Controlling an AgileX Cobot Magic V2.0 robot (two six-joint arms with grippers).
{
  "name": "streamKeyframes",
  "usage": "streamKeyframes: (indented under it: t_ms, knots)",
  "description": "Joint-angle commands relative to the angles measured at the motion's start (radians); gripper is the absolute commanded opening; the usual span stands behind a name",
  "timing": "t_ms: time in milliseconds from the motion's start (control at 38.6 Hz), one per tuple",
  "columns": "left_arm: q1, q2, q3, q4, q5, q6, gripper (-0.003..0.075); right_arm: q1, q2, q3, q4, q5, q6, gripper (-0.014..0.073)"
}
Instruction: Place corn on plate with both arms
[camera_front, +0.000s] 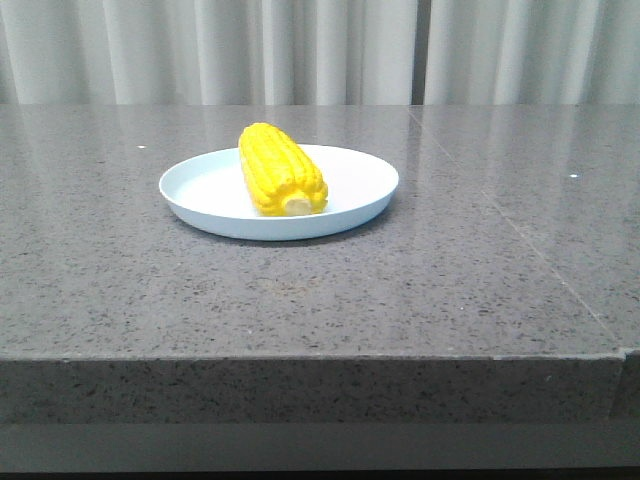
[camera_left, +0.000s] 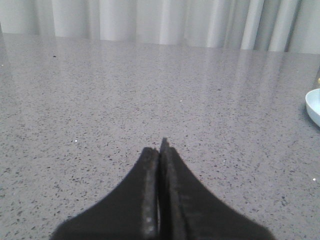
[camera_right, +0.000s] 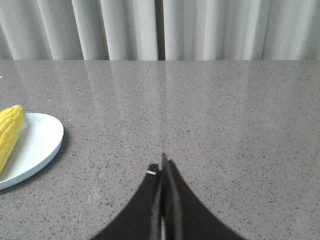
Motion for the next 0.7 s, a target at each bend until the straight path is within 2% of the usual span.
streamKeyframes:
  t_ms: [0, 156, 233, 415, 519, 674]
  knots:
    - [0.001, -0.016, 0.022, -0.009, -0.078, 0.0, -0.002, -0.003, 0.008, -0.024, -0.01, -0.081, 0.001, -0.0018]
    - [0.001, -0.016, 0.022, -0.009, -0.078, 0.0, -0.002, -0.003, 0.008, -0.02, -0.02, -0.086, -0.006, -0.0018]
    - [0.001, -0.016, 0.022, -0.009, -0.078, 0.0, -0.002, -0.011, 0.001, 0.003, -0.009, -0.128, -0.052, -0.0018]
    - [0.001, -0.016, 0.022, -0.009, -0.078, 0.0, -0.002, -0.077, -0.064, 0.124, 0.172, -0.276, -0.248, -0.0018]
    - [0.001, -0.016, 0.022, -0.009, -0.078, 0.0, -0.002, -0.116, -0.123, 0.211, 0.225, -0.283, -0.258, -0.0018]
    - [0.001, -0.016, 0.022, -0.009, -0.078, 0.0, -0.002, -0.145, -0.206, 0.33, 0.23, -0.273, -0.258, -0.0018]
